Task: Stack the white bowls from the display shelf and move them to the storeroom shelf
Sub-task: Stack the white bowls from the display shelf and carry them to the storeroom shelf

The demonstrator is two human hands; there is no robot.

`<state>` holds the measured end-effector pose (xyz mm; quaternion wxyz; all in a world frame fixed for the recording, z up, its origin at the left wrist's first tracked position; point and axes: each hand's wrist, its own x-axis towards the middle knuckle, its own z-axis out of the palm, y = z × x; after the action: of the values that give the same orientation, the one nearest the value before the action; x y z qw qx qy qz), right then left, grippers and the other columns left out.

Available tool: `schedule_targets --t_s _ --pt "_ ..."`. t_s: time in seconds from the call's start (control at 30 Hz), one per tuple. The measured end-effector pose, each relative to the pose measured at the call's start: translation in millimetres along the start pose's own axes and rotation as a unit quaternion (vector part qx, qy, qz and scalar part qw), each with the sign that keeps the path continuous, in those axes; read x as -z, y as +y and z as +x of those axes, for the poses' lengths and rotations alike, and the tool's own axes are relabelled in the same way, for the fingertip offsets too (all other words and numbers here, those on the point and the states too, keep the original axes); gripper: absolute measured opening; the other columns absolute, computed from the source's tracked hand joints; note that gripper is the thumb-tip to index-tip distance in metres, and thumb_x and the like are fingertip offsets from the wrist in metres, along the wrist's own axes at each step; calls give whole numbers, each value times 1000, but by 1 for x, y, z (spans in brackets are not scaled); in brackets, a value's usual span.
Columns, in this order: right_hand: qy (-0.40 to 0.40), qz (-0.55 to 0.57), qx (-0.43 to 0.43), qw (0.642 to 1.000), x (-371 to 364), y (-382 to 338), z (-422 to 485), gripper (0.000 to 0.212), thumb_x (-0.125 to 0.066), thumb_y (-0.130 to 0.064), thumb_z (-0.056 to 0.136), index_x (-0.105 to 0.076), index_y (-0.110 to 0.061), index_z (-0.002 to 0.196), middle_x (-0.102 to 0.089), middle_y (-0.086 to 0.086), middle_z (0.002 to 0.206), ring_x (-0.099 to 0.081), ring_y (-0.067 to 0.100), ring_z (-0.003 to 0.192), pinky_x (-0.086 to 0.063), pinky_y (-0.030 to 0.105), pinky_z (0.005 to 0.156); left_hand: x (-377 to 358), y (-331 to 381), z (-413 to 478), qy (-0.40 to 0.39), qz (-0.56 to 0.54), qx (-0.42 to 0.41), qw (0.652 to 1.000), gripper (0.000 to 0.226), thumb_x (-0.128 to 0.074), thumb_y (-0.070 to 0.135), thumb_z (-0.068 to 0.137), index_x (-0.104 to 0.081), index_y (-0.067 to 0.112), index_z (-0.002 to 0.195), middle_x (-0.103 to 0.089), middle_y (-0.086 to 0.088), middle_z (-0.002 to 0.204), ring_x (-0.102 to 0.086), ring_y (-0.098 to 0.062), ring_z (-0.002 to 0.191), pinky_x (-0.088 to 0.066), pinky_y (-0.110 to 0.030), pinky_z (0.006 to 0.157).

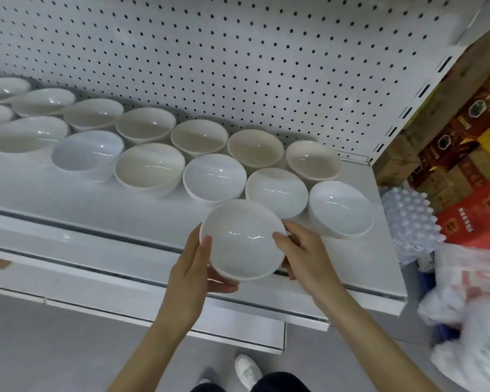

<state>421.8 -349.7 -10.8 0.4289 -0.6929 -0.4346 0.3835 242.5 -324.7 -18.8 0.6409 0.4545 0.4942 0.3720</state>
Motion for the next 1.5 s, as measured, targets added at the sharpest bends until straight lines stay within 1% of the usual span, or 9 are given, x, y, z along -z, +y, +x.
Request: schedule_targets --t_s 0.23,0.4,0.57,0.8,0.9,0.97,1.1,1.33,1.5 --pt "15 23 -63 998 -6 9 -1 16 -55 -19 92 -66 -30 93 -57 2 71 -46 12 54 -34 19 42 4 -16 9 -6 -4 2 1000 32 -39 24 103 -55 22 131 -66 -9 115 -72 -37 66 -60 -36 56" --pt "14 73 -92 993 -4 14 2 9 -58 -21 91 -65 -21 97 -56 -3 60 -43 9 43 -33 19 40 2 -21 12 -3 -15 1 1000 32 -38 19 104 -56 19 130 -66 -10 114 -72 -37 68 -60 -36 55" --pt "22 99 -90 991 3 18 6 19 -56 -29 94 -63 -15 105 -53 2 54 -46 14 40 -38 25 41 1 -24 14 4 -7 -7 1000 33 -38 19 104 -55 19 131 -65 -10 116 -71 -38 71 -60 -35 54" --pt "47 202 -157 966 5 24 28 36 -56 -43 92 -53 -16 117 -65 9 67 -58 17 49 -47 28 47 6 -26 15 5 -8 -17 1000 33 -37 18 103 -55 19 132 -66 -7 114 -72 -37 74 -60 -34 54" --pt "37 239 -154 958 0 24 40 39 -53 -45 94 -53 -15 119 -68 16 81 -63 24 64 -53 35 60 8 -25 15 0 -13 -18 1000 34 -37 18 103 -53 19 133 -65 -6 115 -72 -38 75 -60 -34 55" --pt "39 253 -133 957 -3 26 45 37 -51 -44 95 -55 -17 120 -71 14 85 -65 25 72 -54 39 67 9 -25 15 -4 -13 -17 1000 34 -37 18 103 -53 20 134 -65 -6 116 -72 -38 75 -60 -35 56" --pt "46 273 -105 955 -7 24 46 27 -48 -36 98 -54 -22 119 -72 5 79 -66 16 67 -53 28 59 9 -25 15 -12 -20 -13 1000 35 -37 21 103 -52 22 134 -65 -6 117 -73 -37 75 -61 -36 59" --pt "55 299 -111 946 -7 25 48 30 -46 -24 99 -51 -6 122 -68 6 66 -59 14 53 -47 24 52 12 -26 12 -6 -32 -22 999 35 -37 20 103 -50 24 135 -62 -6 121 -72 -37 77 -61 -37 59" --pt "47 332 -108 936 -7 27 45 34 -45 -25 99 -47 -3 125 -66 10 70 -54 15 54 -46 27 58 12 -24 10 -4 -44 -28 999 38 -38 20 102 -42 41 133 -56 4 123 -73 -37 73 -61 -34 57"
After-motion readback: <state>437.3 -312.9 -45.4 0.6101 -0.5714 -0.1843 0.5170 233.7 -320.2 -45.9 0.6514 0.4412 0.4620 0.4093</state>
